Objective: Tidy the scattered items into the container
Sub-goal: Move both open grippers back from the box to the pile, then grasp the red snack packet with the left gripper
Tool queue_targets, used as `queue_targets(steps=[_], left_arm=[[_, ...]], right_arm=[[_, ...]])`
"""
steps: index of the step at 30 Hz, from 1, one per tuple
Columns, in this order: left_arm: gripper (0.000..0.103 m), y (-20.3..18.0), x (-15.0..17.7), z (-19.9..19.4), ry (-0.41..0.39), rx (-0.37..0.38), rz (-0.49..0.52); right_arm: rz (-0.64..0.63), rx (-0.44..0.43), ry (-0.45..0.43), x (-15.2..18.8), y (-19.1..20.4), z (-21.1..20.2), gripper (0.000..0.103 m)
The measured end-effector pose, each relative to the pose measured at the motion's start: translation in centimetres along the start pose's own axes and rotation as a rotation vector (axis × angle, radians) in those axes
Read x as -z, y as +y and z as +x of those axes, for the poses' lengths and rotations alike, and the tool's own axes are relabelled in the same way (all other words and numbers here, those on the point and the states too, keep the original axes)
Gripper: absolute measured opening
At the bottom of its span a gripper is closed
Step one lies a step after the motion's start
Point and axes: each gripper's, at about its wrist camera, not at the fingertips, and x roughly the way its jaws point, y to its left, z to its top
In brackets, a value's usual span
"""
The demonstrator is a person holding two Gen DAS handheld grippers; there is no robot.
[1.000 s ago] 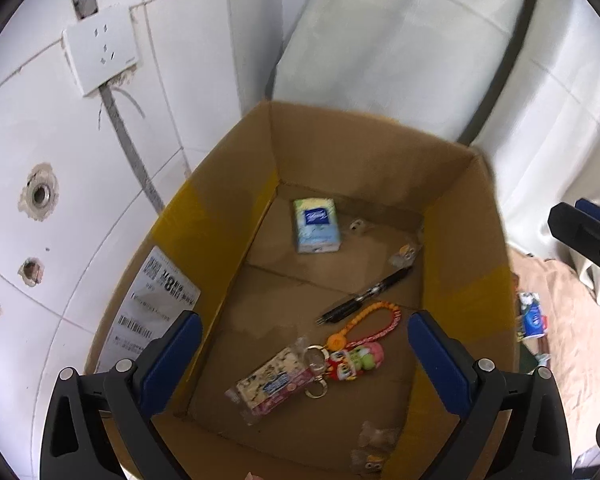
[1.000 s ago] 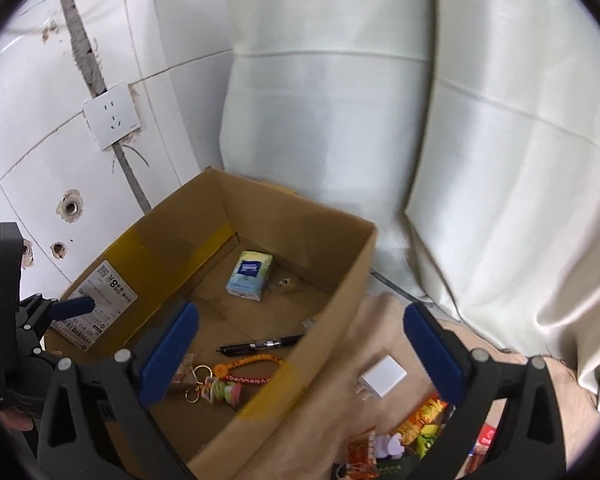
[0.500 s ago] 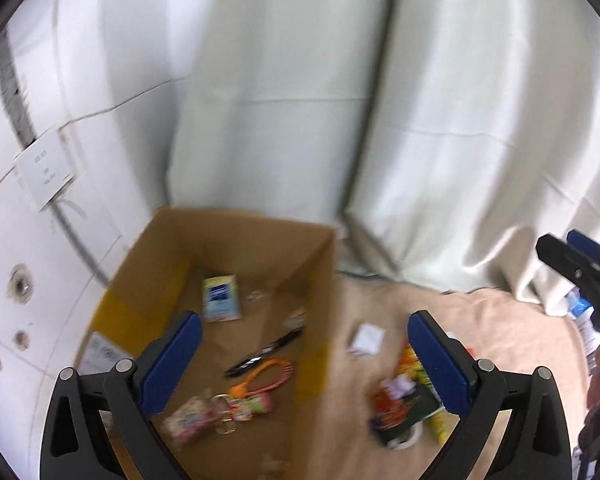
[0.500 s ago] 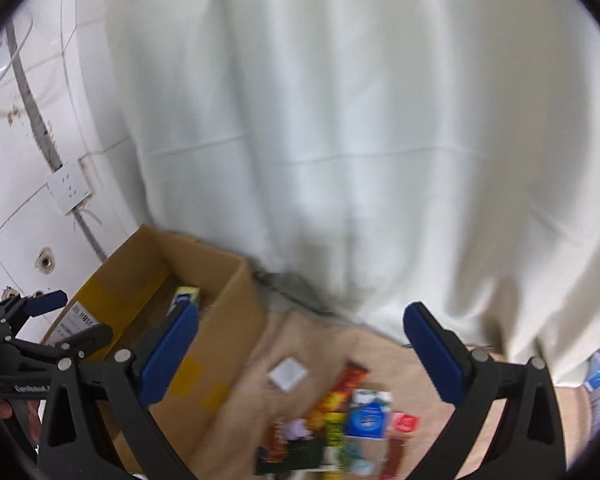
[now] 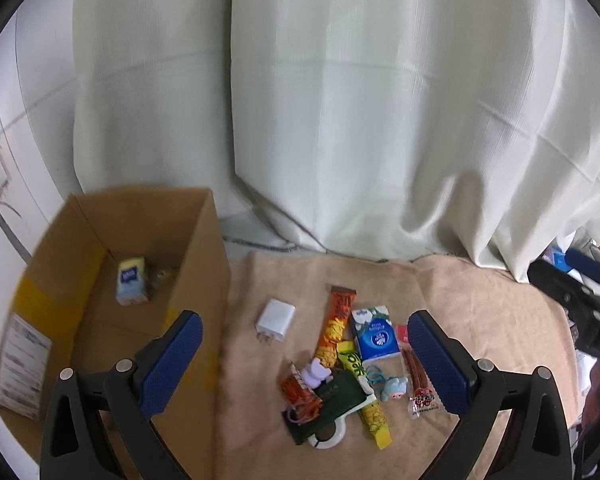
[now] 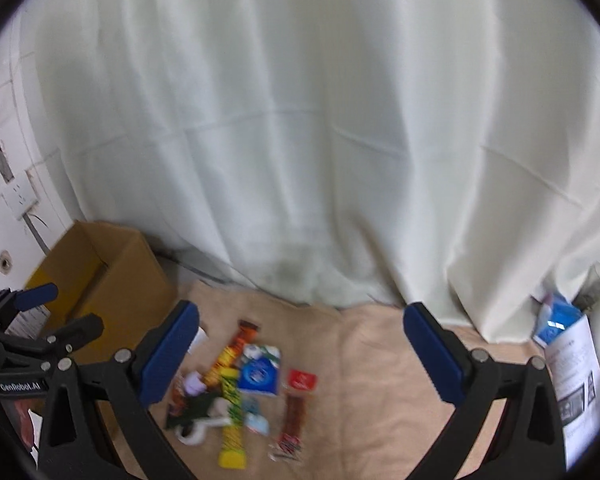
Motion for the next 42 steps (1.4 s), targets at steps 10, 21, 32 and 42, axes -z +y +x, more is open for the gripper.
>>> queue_targets(steps=[10,21,32,42], left_arm=[[0.103,-0.2,5.0,4.9,0.067,-0.026,-0.010],[0.087,1.1,8.6,10.2,0.195,-0.076,-0.030],[0.078,2.1,9.9,13.3,0.264,-0.079,-0.058],[0.034,2.6,10.8,13.4,0.288,-0.057,-0.001]], right_arm=[[0.075,-0.015,0.152,6.2,-1.5,3.9,0.103],[0.110,-0.041,0.265,11.2,-1.2,6.2,0.103],[0.100,-0.061,0.304,12.4,-0.9,7.4,0.103],[0.084,-0.070,0.341,13.0,-0.3,8.5,0.103]])
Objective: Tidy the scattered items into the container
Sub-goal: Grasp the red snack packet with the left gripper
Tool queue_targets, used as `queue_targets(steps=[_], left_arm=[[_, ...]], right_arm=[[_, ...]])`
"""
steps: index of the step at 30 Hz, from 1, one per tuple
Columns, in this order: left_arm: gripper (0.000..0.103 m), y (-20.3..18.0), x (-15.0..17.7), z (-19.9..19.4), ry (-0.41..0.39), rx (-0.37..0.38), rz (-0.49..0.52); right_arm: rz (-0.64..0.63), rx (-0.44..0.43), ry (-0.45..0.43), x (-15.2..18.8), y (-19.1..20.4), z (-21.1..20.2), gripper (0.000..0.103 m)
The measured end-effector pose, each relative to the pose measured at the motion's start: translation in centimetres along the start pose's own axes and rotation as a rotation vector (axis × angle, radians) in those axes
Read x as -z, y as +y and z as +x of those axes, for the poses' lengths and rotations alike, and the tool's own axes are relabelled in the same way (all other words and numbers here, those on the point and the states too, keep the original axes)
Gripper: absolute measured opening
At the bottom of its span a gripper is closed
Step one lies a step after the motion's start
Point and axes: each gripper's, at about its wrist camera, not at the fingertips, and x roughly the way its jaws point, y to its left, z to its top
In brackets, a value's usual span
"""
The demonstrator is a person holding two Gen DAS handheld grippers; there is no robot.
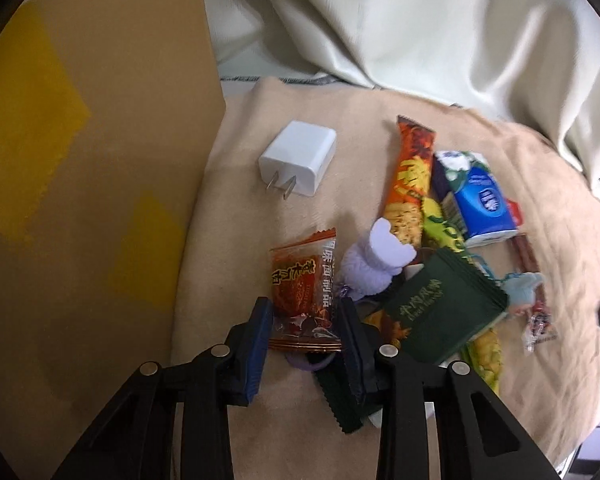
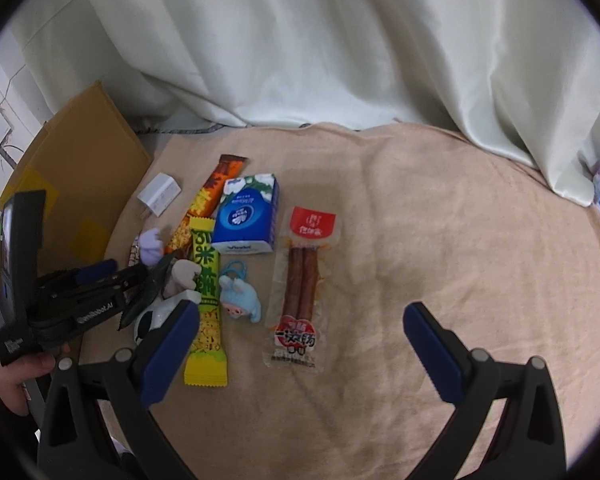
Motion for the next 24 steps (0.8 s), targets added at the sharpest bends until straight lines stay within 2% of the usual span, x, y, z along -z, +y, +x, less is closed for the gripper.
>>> queue_targets(steps=[9,12,19,24], left_arm=[[0.034,0.1,0.3,-4.0,-0.082,0.007,0.012],[0.034,0.2,0.2,-4.3,-0.084,0.011,-0.006],[0.034,0.5,0.2,-4.5,-0.088,0.017,-0.007],[0.034,0.6,0.2,-4.5,-0.087,0.019,-0.006]], right_arm=[[0.009,-0.020,0.018,0.0,0.1,0.9,0.100],[0.006,-0.015,0.025,0.0,0.1,1.7,0.097],[0.014,0.012,0.062,-0.5,-0.3,4.8,0.081],[0.022,0.029,0.063,-1.2,-0.1,6.2,0.081]])
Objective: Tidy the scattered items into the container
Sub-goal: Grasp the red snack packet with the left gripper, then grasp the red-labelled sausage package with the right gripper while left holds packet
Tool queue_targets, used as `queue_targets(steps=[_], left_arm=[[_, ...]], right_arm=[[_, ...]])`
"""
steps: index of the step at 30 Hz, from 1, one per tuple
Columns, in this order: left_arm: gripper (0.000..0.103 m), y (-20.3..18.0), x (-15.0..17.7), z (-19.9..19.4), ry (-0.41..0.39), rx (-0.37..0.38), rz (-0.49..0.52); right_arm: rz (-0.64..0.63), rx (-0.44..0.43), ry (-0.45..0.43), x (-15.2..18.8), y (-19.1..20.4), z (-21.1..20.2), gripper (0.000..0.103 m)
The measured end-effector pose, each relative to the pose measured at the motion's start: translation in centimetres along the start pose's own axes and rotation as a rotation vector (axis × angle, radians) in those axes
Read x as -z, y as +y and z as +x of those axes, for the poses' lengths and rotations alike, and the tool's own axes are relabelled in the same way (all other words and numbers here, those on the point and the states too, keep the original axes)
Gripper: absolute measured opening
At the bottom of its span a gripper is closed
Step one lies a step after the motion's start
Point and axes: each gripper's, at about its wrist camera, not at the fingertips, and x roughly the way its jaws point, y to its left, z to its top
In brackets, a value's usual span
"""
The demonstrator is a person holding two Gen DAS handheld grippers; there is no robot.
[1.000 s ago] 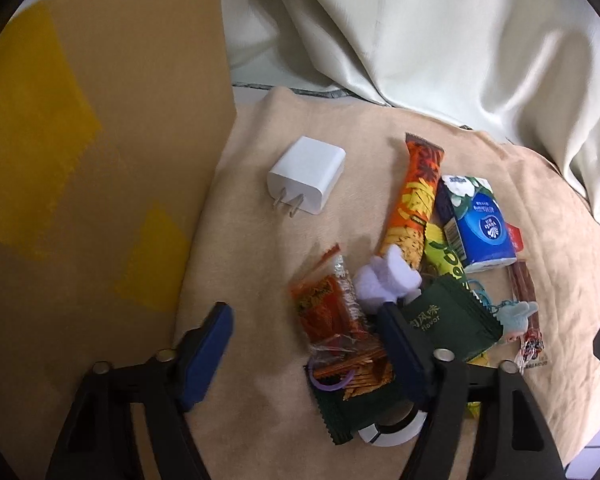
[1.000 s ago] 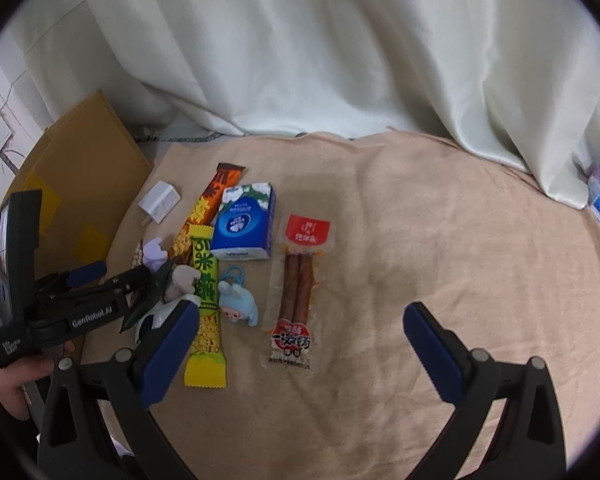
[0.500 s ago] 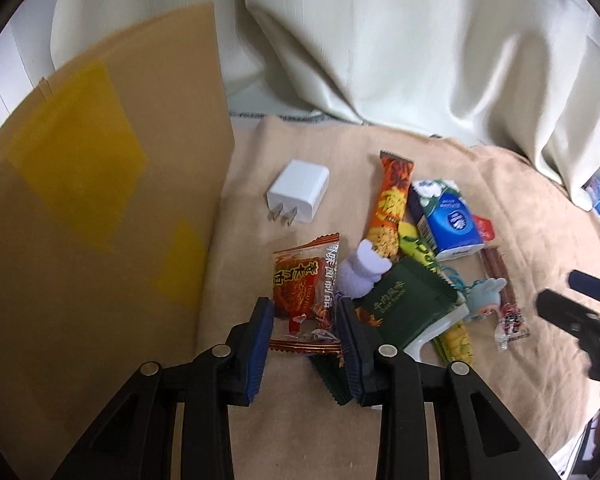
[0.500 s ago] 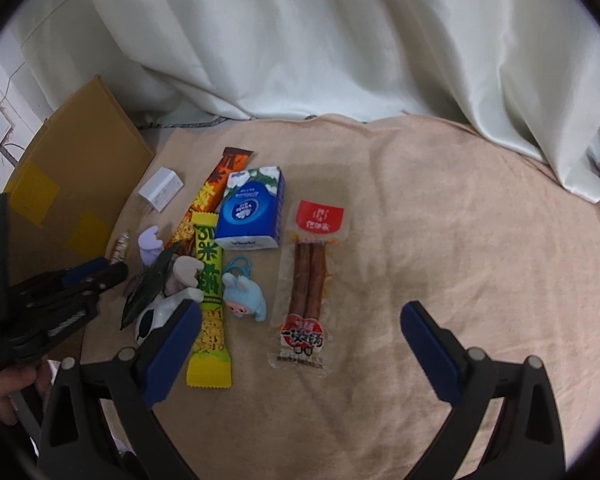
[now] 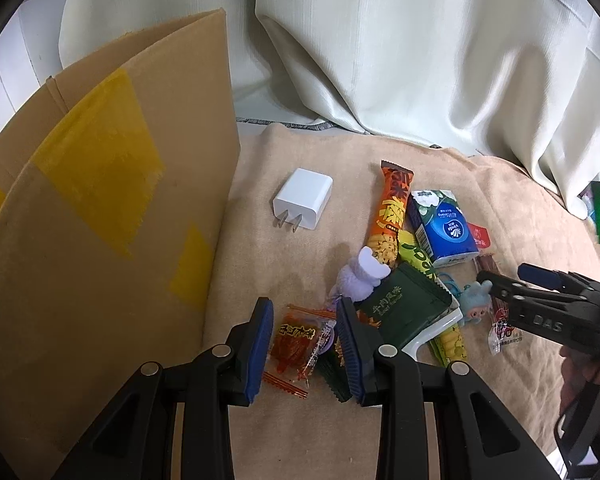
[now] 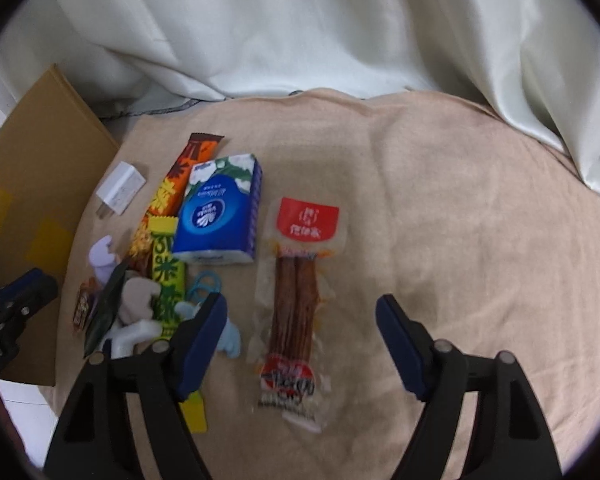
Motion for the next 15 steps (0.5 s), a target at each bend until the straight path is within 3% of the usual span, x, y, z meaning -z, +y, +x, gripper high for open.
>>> queue_targets(steps=[6,12,13,15], left_arm=[[0.034,0.6,0.4,0.6,0.020,0.010,-0.021],[0.034,1.0,1.0,1.2,0.040,0.023,-0.027],[0.034,1.1,1.1,1.2,0.040,0.030,-0.034],[0.034,1.3,1.1,1.1,0.040,0.036,-0.042]], right_arm=[[0.011,0.037,0.028,0.0,-0.1,1.6,0.081],[-0.106,0.117,0.029,0.6,1.4,1.9,0.079],[-0.100,0.116,0.028,0.7,1.3,1.8,0.076],[-0.089,0.116,0.018,0.6,1.1,1.4,0.056]])
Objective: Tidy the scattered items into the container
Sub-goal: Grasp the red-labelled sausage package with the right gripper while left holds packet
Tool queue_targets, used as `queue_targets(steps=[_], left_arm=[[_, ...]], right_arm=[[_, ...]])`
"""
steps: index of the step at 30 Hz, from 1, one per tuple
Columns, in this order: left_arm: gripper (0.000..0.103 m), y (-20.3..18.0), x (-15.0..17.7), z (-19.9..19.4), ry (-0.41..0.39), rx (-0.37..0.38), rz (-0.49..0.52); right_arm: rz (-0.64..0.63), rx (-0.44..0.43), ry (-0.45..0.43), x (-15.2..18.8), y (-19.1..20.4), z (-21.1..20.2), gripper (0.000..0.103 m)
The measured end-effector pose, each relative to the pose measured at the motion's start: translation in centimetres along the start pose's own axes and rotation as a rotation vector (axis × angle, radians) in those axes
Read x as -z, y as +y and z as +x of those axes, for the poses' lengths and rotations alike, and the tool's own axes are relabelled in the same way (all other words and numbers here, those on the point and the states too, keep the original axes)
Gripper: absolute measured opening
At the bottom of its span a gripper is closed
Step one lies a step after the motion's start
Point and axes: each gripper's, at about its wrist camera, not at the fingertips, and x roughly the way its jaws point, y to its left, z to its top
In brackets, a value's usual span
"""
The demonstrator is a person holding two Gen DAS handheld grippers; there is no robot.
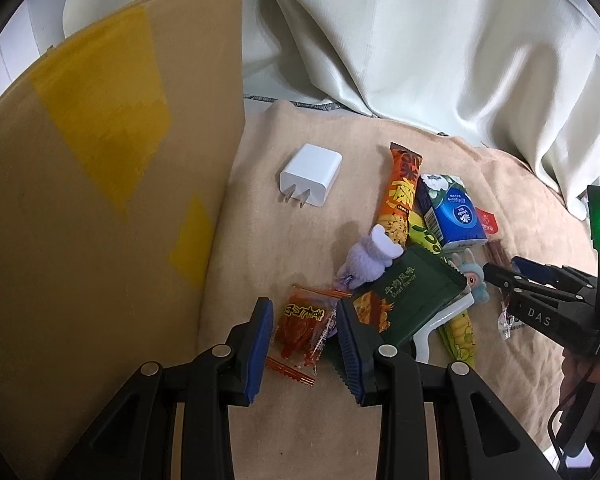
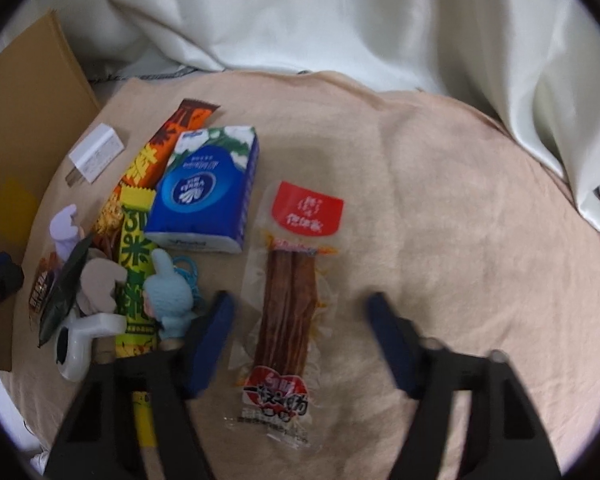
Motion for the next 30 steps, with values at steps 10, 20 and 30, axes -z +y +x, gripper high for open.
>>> queue_targets(steps=[10,20,30], left_arm=[[0.034,0.2,0.6,0.9,0.024,0.018,-0.008],[0.035,0.3,1.3,2.7,0.077,0.004,0.004],[0.027,0.3,1.1,2.3,0.050,0.017,0.048]], right_arm=[[0.047,-0.050,-0.008,0.8,-1.8,-1.7,0.037],[0.044,-0.066,0.000,1.3,-1.2,-1.1,0.052],[-0.006,-0.038,-0.020,1.4,-0.6,-1.0,0.046]])
